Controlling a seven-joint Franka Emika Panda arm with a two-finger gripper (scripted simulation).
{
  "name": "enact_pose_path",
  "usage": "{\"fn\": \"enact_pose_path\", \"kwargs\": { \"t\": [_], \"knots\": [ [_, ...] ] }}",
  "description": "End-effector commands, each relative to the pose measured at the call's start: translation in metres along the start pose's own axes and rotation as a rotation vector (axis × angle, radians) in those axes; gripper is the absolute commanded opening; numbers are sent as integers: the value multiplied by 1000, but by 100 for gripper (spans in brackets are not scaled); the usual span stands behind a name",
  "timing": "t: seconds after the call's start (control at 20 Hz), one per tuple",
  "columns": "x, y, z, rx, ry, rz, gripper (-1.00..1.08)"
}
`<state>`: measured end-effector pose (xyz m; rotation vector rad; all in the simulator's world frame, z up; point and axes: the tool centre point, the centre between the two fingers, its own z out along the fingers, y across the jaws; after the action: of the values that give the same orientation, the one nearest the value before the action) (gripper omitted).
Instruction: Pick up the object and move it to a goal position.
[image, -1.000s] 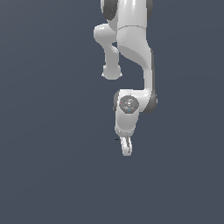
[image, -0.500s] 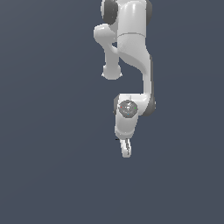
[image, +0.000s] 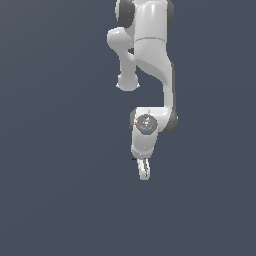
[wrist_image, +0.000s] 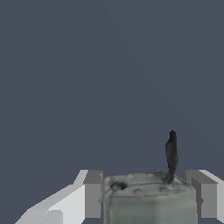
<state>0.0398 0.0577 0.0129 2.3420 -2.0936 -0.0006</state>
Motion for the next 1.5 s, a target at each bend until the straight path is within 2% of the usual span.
{"fn": "enact_pose_path", "kwargs": {
  "t": [0.0, 0.6, 1.45],
  "knots": [
    [0, 1, -2, 1, 0, 0, -100],
    [-14, 24, -43, 0, -1, 0, -100],
    [-54, 93, -172, 0, -3, 1, -100]
  ]
}}
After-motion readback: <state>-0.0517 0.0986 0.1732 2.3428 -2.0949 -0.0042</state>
